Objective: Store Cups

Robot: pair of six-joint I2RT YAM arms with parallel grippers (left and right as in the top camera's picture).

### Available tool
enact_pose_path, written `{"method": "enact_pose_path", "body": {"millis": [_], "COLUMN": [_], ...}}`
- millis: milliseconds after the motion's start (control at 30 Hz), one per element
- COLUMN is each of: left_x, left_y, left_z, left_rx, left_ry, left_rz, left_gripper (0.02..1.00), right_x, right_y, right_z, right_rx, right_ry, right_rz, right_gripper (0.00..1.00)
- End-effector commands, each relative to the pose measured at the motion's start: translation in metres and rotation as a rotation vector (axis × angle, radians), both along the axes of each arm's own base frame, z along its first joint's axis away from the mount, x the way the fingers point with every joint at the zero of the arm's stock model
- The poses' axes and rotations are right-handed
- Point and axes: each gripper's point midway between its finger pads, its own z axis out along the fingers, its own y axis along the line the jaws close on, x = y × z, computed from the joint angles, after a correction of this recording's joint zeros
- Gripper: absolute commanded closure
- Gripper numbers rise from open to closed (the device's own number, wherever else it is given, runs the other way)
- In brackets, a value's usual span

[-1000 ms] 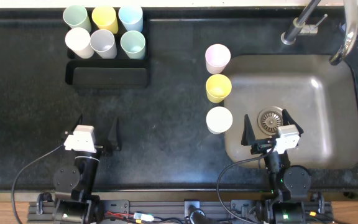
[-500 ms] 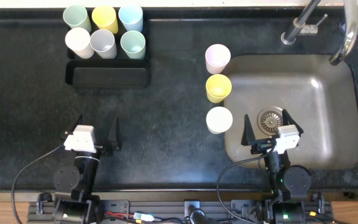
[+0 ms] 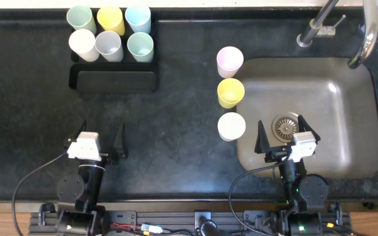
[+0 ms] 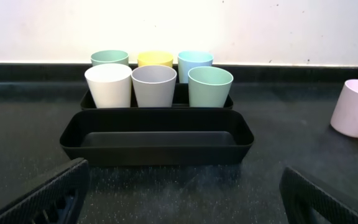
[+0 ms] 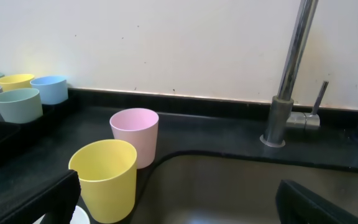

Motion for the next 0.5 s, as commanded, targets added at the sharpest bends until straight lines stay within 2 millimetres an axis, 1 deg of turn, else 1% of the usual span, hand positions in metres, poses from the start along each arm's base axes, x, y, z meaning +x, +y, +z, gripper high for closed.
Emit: {"method": "enact_pose_path", "body": {"millis": [33, 133, 200, 233, 267, 333, 367, 433, 500], "left_x": [0.0, 0.005, 0.015, 0.024, 0.034, 0.059, 0.071, 0.098, 0.127], "left_y": [-0.005, -0.006, -0.008, -0.009, -0.01, -0.015, -0.019, -0.03, -0.049], "left_z": [0.032, 0.077, 0.106, 0.122, 0.134, 0.16, 0.169, 0.187, 0.2], "left_rx": [-0.092, -0.154, -0.199, -0.227, -0.244, -0.265, -0.259, -0.243, -0.213], "left_ry": [-0.073, -0.095, -0.065, -0.035, -0.005, 0.082, 0.122, 0.208, 0.293], "left_rz": [-0.025, -0.032, -0.031, -0.027, -0.022, -0.016, -0.019, -0.018, -0.017], "left_gripper": [0.018, 0.018, 0.018, 0.018, 0.018, 0.018, 0.018, 0.018, 0.018], "right_x": [0.0, 0.0, 0.0, 0.0, 0.0, 0.0, 0.0, 0.0, 0.0], "right_y": [-0.001, -0.001, -0.001, -0.001, -0.001, -0.001, -0.001, -0.001, -0.001], "right_z": [-0.003, -0.003, -0.003, -0.003, -0.003, -0.003, -0.003, -0.003, -0.003], "right_rx": [-0.003, -0.003, -0.003, -0.003, -0.003, -0.003, -0.003, -0.003, -0.003], "right_ry": [-0.003, -0.003, -0.003, -0.002, -0.003, -0.003, -0.003, -0.003, -0.003], "right_rz": [-0.006, -0.006, -0.006, -0.006, -0.006, -0.006, -0.006, -0.006, -0.006], "right_gripper": [0.003, 0.005, 0.003, 0.005, 0.005, 0.003, 0.003, 0.003, 0.003]}}
